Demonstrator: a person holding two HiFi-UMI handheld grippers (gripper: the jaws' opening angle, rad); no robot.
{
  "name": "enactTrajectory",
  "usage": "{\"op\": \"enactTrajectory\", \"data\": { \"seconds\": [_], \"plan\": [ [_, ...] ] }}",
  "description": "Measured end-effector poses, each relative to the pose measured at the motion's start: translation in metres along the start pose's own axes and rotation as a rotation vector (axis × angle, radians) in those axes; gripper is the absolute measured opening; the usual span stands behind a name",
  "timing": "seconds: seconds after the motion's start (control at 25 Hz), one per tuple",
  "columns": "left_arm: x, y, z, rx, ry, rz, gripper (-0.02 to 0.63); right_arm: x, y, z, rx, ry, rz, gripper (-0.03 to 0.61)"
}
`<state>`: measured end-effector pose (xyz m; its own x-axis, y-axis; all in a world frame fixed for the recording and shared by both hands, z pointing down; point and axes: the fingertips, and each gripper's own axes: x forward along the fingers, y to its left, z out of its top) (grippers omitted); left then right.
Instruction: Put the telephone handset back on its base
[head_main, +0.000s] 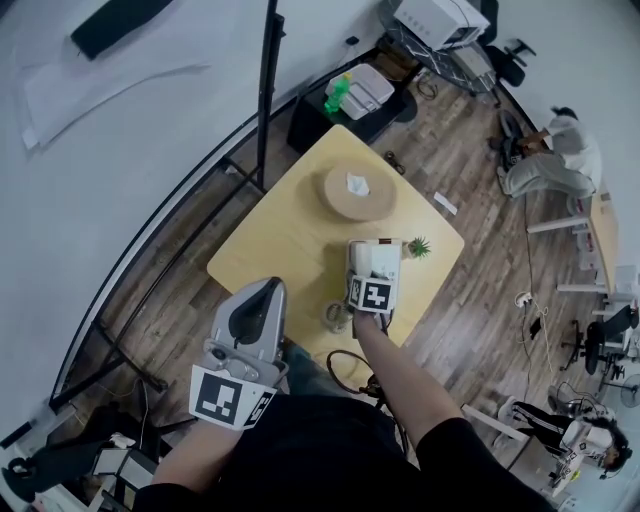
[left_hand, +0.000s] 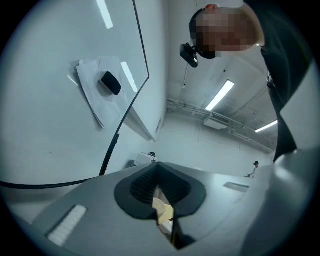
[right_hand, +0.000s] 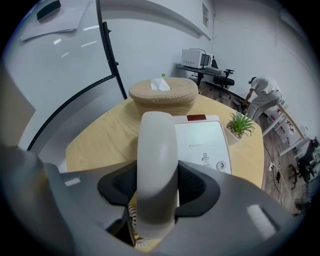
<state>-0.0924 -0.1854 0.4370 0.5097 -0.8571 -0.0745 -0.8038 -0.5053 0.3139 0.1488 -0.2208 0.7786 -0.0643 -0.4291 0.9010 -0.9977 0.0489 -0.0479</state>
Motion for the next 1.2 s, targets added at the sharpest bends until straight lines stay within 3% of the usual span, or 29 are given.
{"op": "enactTrajectory", "data": {
  "seconds": [0.36,0.48,0.68,1.08,1.2],
  "plan": [
    [-0.005,0.006,-0.004,-0.016,0.002,0.012,0.000,0.005,0.005,0.001,-0.032,0.041,-0.024,0.225],
    [-0.005,0.005,-0.003,-0.019,-0.001,0.014,0.000,0.004,0.006,0.004,-0.033,0.029,-0.017,0.262],
    [-0.005,0.005,-0.002,-0.020,-0.004,0.015,0.000,-0.008,0.012,0.015,-0.029,-0.010,0.015,0.264],
    [0.007,-0.015,0.012,0.000,-0.013,-0.026,0.000,-0.131,0.019,0.063,-0.125,-0.279,0.168,0.261],
    [0.015,-0.028,0.016,0.012,-0.014,-0.055,0.000,-0.172,0.019,0.076,-0.151,-0.373,0.198,0.213]
  ]
}}
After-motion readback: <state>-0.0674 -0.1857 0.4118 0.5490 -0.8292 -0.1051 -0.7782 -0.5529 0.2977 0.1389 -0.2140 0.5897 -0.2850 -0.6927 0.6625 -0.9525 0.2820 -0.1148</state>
